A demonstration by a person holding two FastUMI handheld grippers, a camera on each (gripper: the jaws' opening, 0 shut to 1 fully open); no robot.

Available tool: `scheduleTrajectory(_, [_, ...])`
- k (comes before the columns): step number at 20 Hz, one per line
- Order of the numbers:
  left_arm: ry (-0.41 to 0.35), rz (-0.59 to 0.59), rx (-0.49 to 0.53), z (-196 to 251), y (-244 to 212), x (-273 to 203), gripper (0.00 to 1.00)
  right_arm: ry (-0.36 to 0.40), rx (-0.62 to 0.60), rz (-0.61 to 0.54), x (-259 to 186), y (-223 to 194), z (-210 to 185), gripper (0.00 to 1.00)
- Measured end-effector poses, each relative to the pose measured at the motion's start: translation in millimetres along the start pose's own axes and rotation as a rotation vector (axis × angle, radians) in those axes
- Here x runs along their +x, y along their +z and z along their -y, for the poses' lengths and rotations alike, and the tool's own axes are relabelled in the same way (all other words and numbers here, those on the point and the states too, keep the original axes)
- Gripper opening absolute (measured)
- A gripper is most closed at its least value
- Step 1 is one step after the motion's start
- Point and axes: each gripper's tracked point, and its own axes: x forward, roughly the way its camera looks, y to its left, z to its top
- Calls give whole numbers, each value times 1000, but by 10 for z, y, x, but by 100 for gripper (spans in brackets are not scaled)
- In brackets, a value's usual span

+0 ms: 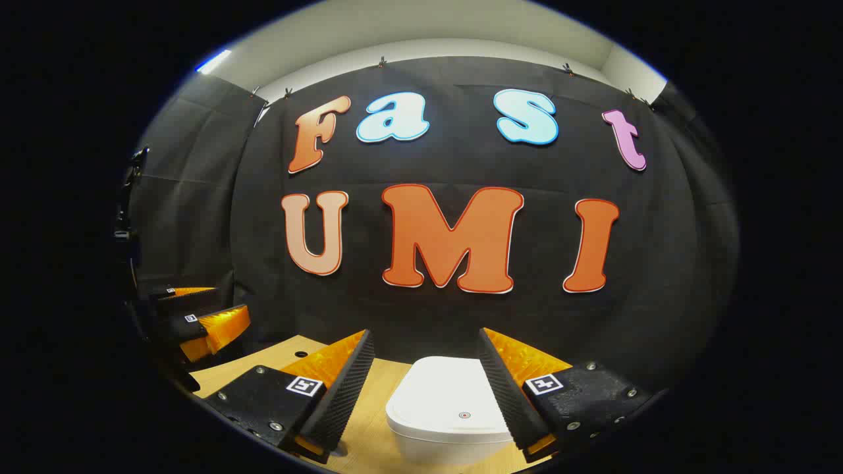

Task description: Press the lid of the desktop garbage bin to open it, pick up the crumpled paper on the desktop and throw it into the bin, then pick up the pop can on the desktop and drop it into the bin, and finally close the garbage bin lid.

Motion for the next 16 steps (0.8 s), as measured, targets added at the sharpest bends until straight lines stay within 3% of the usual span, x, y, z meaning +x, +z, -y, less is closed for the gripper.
scheduleTrajectory(16, [11,-19,10,18,-30,4,98,-32,-6,-52,76,-145,204,93])
